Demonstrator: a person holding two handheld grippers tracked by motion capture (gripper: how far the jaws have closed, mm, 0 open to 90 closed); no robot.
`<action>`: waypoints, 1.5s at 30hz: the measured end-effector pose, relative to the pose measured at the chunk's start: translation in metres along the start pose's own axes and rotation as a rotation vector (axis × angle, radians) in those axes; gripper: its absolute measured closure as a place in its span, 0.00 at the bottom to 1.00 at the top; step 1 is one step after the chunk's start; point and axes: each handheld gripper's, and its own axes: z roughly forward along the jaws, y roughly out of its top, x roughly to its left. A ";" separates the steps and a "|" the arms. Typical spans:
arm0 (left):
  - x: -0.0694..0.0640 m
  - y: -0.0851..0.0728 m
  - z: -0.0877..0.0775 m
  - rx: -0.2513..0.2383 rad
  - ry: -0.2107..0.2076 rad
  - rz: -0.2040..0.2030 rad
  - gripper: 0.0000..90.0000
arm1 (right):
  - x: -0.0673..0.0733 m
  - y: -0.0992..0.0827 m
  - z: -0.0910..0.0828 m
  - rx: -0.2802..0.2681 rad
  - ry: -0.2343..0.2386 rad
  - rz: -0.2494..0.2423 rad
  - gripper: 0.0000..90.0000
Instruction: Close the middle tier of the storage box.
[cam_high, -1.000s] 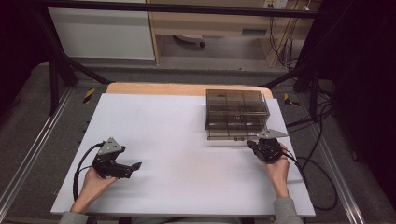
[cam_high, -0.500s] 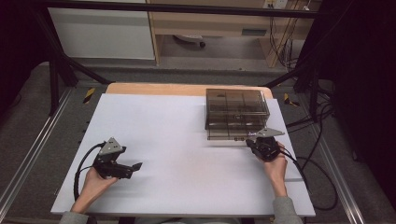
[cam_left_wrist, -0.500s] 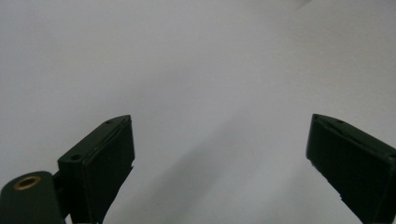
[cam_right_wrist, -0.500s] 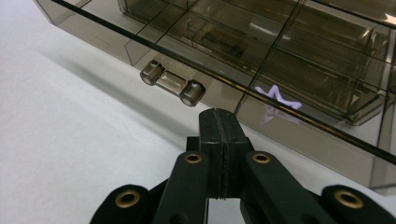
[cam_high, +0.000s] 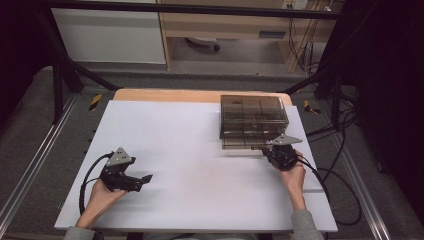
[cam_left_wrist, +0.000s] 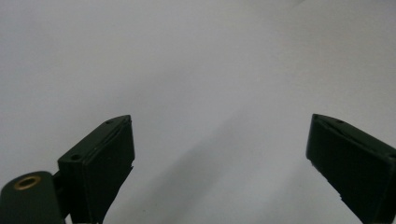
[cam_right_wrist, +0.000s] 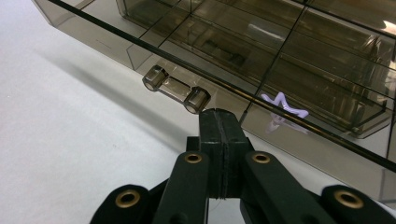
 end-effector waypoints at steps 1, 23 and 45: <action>0.000 0.000 0.000 0.000 0.000 0.000 0.08 | 0.000 0.000 0.000 0.000 -0.001 0.002 1.00; 0.003 -0.001 -0.001 -0.007 0.005 -0.014 0.08 | -0.004 0.009 0.014 -0.012 -0.008 -0.001 1.00; 0.003 -0.002 0.000 0.000 0.003 -0.016 0.09 | -0.009 0.014 0.019 -0.028 -0.015 0.002 1.00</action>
